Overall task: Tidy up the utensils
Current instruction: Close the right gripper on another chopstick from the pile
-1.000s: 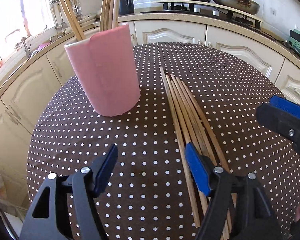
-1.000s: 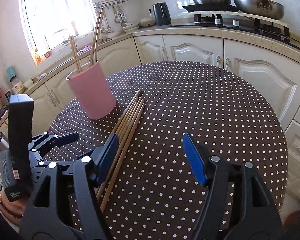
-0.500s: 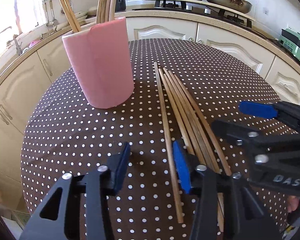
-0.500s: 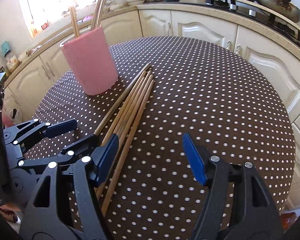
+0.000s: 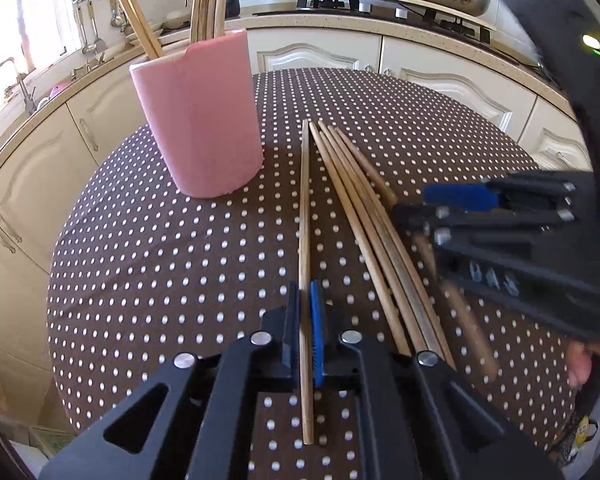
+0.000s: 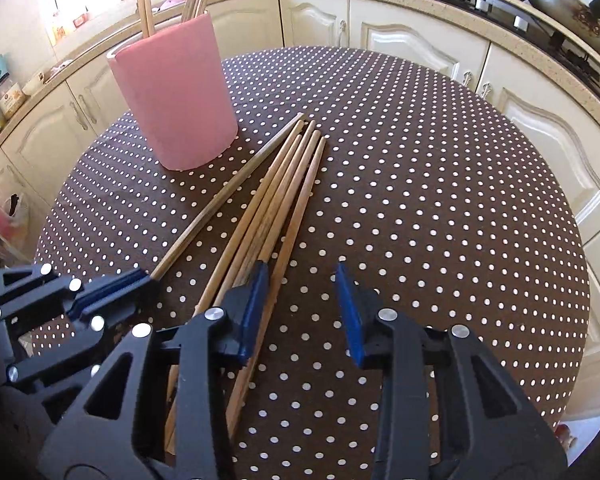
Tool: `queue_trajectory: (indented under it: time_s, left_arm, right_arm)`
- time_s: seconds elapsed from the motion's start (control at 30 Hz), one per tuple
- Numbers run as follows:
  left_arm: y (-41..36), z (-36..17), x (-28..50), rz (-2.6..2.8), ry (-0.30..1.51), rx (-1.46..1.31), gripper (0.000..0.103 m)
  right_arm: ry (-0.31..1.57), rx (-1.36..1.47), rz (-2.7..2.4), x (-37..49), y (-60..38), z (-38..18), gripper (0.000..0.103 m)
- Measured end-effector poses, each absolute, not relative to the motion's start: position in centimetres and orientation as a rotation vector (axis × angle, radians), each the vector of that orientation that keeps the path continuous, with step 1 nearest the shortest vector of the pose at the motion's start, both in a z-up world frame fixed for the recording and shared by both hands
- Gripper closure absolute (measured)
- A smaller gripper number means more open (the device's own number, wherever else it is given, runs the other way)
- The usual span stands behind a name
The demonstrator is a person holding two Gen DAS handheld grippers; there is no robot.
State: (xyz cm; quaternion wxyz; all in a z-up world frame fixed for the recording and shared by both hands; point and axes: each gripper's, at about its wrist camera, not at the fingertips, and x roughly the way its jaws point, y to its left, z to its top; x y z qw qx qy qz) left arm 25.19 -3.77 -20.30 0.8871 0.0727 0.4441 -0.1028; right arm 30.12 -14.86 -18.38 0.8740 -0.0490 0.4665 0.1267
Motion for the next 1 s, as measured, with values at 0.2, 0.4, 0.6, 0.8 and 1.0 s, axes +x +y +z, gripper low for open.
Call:
queue_trajectory:
  time_s: [0.2,0.4,0.6,0.8,1.0]
  left_arm:
    - [-2.8,-20.1,23.5,-0.243,0.975,0.150,0.097]
    - [-2.3,-19.8,24.0,-0.230,0.993,0.122,0.096]
    - [-3.0,-19.1,27.1,-0.208,0.991,0.113,0.077]
    - [-4.1,-19.3,30.6,-0.185,1.033,0.143,0.076]
    - [-5.1,-18.8,32.8,-0.193,1.051,0.155,0.076]
  right_arm:
    - [1.022,-0.053,0.285,31.1,-16.2,-18.4,0.096]
    - [1.096,0.012,0.331,31.1,-17.8,-18.2,0.096]
    - [1.089,-0.006,0.290,31.9,-18.0,-17.8,0.095]
    - [1.108,-0.051,0.272,34.5,-17.4,-17.7,0.093]
    - [1.142,-0.099,0.272,37.4,-16.5,-17.8,0.093]
